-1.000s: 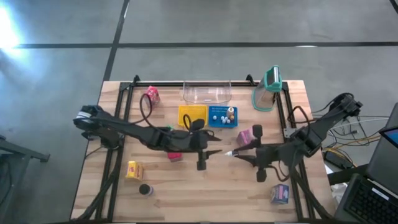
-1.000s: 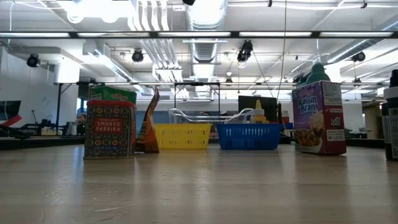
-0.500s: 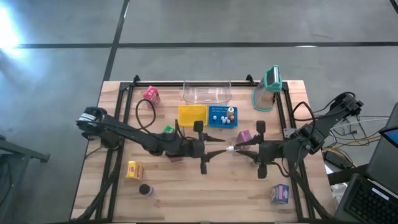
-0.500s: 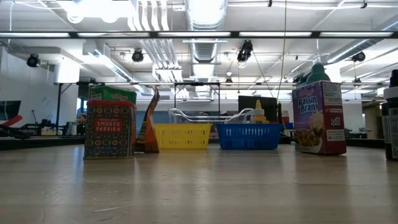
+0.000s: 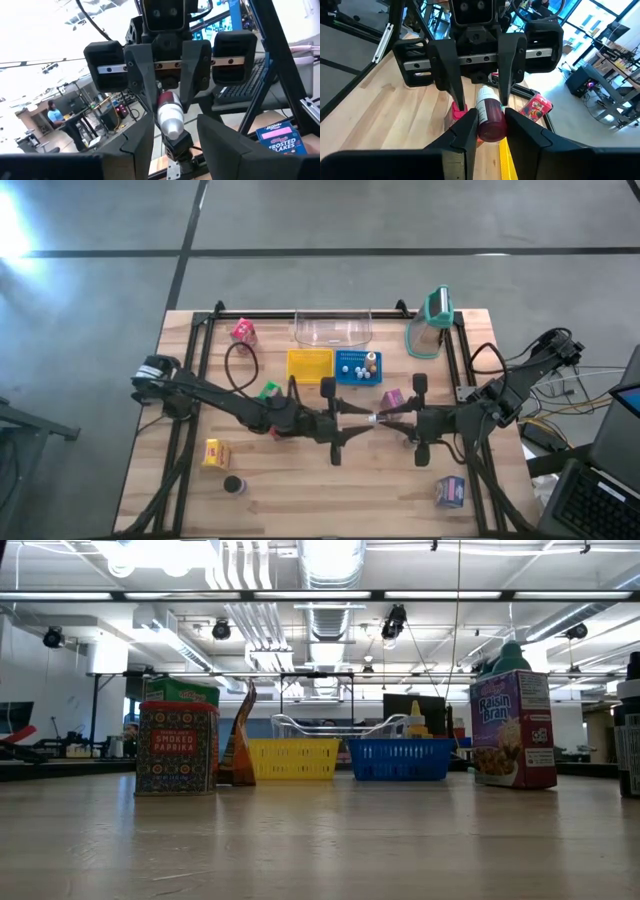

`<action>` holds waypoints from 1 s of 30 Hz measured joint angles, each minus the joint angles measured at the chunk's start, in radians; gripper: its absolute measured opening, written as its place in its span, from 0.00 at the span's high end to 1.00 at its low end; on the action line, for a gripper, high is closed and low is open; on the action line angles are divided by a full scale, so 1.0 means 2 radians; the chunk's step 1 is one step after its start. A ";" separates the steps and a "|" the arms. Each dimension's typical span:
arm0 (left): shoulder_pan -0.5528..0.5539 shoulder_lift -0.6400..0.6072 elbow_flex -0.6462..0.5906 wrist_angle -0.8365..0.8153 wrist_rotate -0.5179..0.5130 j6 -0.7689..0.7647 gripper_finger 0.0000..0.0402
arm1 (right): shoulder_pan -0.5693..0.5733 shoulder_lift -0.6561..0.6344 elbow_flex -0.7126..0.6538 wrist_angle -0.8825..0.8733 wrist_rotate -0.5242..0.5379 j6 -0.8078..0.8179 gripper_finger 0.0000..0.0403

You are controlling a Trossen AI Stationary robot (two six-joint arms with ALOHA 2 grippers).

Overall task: Pick & Place Kitchen Items
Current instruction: Put the orange food coloring bottle into the blue bin

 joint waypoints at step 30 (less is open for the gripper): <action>0.000 -0.001 0.011 -0.013 0.010 0.012 0.69 | 0.000 0.000 -0.001 -0.001 -0.001 0.000 0.78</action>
